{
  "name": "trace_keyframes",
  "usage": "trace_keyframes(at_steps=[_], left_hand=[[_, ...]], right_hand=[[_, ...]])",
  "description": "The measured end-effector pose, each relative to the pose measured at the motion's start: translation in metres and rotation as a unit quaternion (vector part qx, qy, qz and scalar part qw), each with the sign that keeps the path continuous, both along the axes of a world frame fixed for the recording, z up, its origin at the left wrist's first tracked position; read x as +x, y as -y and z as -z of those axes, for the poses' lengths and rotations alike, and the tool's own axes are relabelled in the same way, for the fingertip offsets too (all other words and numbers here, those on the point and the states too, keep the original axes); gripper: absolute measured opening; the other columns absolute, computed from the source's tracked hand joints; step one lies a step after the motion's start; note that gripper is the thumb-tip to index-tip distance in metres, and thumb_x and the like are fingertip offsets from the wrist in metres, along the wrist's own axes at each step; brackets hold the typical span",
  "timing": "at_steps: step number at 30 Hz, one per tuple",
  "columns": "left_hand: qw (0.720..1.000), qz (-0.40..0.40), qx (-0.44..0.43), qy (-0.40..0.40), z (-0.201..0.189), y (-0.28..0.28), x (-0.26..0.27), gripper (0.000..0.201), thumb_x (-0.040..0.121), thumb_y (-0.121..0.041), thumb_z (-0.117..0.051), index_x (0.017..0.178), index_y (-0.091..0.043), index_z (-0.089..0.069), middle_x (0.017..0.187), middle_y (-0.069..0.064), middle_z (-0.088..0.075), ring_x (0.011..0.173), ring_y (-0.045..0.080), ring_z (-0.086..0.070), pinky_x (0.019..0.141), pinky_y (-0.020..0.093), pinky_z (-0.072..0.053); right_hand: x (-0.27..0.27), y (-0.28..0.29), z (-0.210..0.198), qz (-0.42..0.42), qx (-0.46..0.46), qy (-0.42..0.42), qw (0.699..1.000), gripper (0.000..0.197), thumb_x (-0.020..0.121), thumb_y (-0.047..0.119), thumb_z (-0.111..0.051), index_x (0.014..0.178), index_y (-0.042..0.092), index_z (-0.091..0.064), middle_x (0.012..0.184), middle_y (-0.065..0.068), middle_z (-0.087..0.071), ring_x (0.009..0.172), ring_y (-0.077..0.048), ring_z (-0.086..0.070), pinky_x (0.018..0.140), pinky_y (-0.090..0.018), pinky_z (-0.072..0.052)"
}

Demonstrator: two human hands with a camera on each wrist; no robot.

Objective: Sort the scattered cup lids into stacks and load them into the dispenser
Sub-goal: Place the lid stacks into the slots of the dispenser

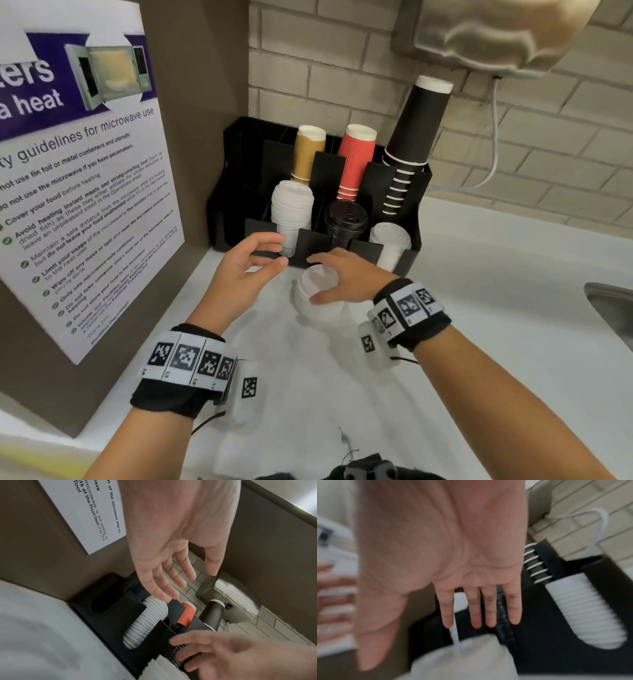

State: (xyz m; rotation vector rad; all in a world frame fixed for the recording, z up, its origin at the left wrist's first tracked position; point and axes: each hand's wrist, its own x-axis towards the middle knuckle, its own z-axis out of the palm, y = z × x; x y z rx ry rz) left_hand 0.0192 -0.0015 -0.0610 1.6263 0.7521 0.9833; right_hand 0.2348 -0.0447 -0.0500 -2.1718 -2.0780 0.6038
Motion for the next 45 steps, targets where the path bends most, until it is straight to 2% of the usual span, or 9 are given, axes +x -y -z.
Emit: trace_keyframes(at_steps=[5,14,19,22,26,30,34,40,45], left_hand=[[1.000,0.005,0.004,0.007,0.002,0.000,-0.002,0.028,0.088,-0.017,-0.068,0.110,-0.034,-0.065,0.107,-0.011,-0.065,0.088,0.001,-0.063,0.084,0.023,-0.047],[1.000,0.000,0.012,0.005,0.004,0.002,-0.005,0.031,0.087,-0.016,-0.069,0.107,-0.039,-0.063,0.108,-0.011,-0.064,0.086,-0.001,-0.063,0.089,0.028,-0.049],[0.997,0.071,-0.019,0.001,0.004,0.011,0.007,0.080,0.063,-0.036,-0.082,0.132,-0.049,-0.045,0.138,-0.016,-0.048,0.119,0.003,-0.053,0.090,0.025,-0.050],[0.991,0.129,-0.022,0.031,0.002,0.021,0.020,0.101,0.058,-0.034,-0.086,0.143,-0.050,-0.033,0.150,-0.015,-0.037,0.130,0.008,-0.047,0.097,0.032,-0.051],[0.988,0.138,-0.022,0.065,-0.002,0.024,0.027,0.100,0.057,-0.030,-0.089,0.143,-0.043,-0.039,0.145,-0.010,-0.041,0.125,0.014,-0.054,0.089,0.034,-0.056],[0.986,0.155,-0.007,0.053,-0.004,0.023,0.027,0.099,0.054,-0.035,-0.092,0.140,-0.044,-0.042,0.141,-0.015,-0.045,0.122,0.014,-0.056,0.085,0.034,-0.057],[0.986,0.155,-0.011,0.064,-0.004,0.025,0.032,0.100,0.052,-0.034,-0.091,0.140,-0.044,-0.043,0.138,-0.023,-0.046,0.121,0.011,-0.056,0.084,0.032,-0.057],[0.985,0.168,-0.012,0.046,-0.002,0.022,0.034,0.104,0.052,-0.036,-0.092,0.141,-0.050,-0.038,0.143,-0.019,-0.043,0.126,0.008,-0.052,0.090,0.030,-0.055],[0.986,0.161,0.003,0.034,0.003,0.018,0.033,0.103,0.055,-0.036,-0.086,0.140,-0.055,-0.031,0.144,-0.026,-0.040,0.129,0.002,-0.047,0.100,0.027,-0.045]], right_hand=[[-0.007,-0.012,0.018,0.029,-0.053,0.022,0.998,0.099,0.068,0.047,-0.081,0.147,0.034,-0.024,0.136,-0.009,-0.036,0.126,-0.029,-0.039,0.100,-0.036,-0.039],[-0.004,-0.007,0.005,0.086,0.026,-0.016,0.996,0.086,0.066,0.042,-0.080,0.137,0.040,-0.033,0.124,-0.005,-0.042,0.117,-0.030,-0.045,0.102,-0.052,-0.038],[-0.013,0.020,-0.023,0.070,0.151,-0.271,0.948,0.072,0.073,0.031,-0.081,0.133,0.040,-0.042,0.126,0.005,-0.052,0.118,-0.015,-0.049,0.095,-0.027,-0.040],[-0.032,0.039,-0.027,0.052,0.142,-0.433,0.889,0.064,0.075,0.029,-0.078,0.129,0.041,-0.046,0.119,-0.003,-0.061,0.113,-0.018,-0.058,0.100,-0.038,-0.047],[-0.035,0.053,-0.024,0.066,0.157,-0.512,0.842,0.067,0.072,0.031,-0.075,0.133,0.031,-0.048,0.120,-0.003,-0.064,0.116,-0.024,-0.058,0.103,-0.048,-0.044],[-0.025,0.061,-0.020,0.091,0.155,-0.534,0.826,0.068,0.073,0.030,-0.075,0.136,0.029,-0.050,0.123,-0.011,-0.062,0.115,-0.029,-0.059,0.102,-0.055,-0.044],[-0.022,0.060,-0.019,0.099,0.165,-0.529,0.826,0.064,0.075,0.019,-0.076,0.134,0.029,-0.052,0.118,-0.008,-0.066,0.111,-0.026,-0.062,0.100,-0.052,-0.047],[-0.023,0.060,-0.017,0.101,0.185,-0.520,0.828,0.063,0.069,0.018,-0.080,0.127,0.034,-0.057,0.114,-0.007,-0.068,0.108,-0.025,-0.064,0.098,-0.047,-0.049],[-0.018,0.056,-0.023,0.093,0.216,-0.493,0.838,0.061,0.067,0.017,-0.080,0.121,0.034,-0.058,0.107,0.002,-0.069,0.102,-0.017,-0.066,0.085,-0.032,-0.054]])
